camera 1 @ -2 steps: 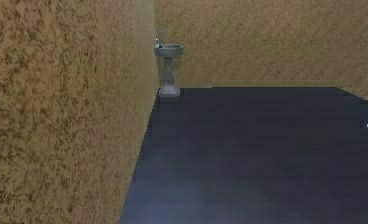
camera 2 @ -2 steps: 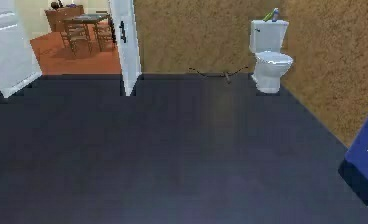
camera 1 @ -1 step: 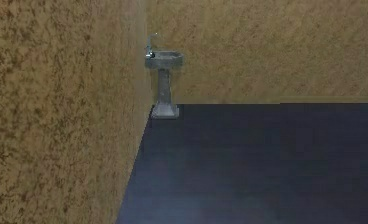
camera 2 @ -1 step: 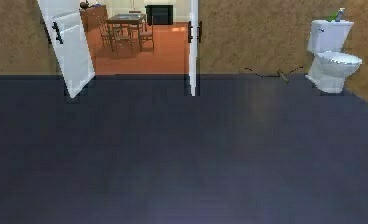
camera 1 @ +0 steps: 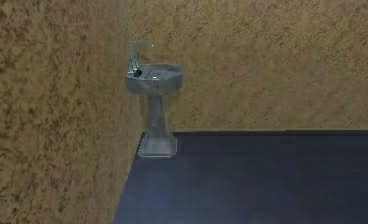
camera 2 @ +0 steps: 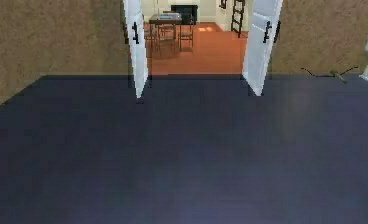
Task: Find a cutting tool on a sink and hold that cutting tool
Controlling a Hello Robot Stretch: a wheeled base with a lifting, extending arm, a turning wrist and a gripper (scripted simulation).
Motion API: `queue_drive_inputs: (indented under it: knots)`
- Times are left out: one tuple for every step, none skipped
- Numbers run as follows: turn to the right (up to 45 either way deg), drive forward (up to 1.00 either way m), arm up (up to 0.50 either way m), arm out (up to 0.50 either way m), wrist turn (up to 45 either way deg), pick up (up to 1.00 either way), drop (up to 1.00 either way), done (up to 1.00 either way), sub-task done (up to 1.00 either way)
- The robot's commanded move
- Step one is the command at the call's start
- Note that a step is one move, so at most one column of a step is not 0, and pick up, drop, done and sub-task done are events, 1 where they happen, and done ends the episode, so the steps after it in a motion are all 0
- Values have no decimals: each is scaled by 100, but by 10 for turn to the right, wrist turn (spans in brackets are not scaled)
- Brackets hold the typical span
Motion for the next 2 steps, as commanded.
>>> queue_drive_inputs:
  knots:
    - [0,95,0,0,0,0,0,0,0]
    - [0,25,0,0,0,0,0,0,0]
